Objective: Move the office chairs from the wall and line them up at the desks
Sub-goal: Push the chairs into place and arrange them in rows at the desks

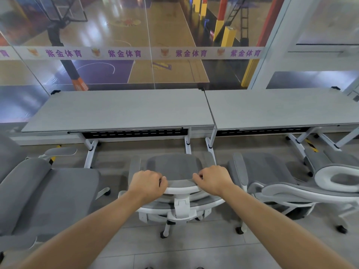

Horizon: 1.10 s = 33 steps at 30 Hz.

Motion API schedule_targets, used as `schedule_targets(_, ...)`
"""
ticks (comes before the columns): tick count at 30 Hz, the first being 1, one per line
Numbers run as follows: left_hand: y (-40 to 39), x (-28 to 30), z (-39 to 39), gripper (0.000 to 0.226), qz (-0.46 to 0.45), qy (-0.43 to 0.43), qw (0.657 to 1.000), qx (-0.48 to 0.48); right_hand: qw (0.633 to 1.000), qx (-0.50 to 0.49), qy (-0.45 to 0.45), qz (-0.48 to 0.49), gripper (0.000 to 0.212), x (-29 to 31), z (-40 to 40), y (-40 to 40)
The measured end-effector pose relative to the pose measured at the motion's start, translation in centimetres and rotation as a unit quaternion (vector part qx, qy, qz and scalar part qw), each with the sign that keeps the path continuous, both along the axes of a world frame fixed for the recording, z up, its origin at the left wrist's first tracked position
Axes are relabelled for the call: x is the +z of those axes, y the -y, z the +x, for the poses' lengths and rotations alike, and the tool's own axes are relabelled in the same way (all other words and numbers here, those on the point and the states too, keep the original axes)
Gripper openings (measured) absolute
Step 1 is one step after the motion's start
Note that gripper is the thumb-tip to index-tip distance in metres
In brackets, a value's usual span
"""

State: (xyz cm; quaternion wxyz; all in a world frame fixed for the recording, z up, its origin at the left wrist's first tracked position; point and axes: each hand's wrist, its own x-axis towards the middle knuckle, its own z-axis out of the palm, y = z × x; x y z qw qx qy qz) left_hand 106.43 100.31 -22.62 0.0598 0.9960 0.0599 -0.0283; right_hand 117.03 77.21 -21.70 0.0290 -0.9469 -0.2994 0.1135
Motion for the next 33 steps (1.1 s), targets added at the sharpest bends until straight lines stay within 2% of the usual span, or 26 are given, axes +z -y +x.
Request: schedule_targets(33, 0.6, -0.1, -1.6, 0.049, -0.001, -0.009, 1.000, 0.011, 1.000, 0.006, -0.007, 0.019, 0.055, -0.1, -0.9, 0.3)
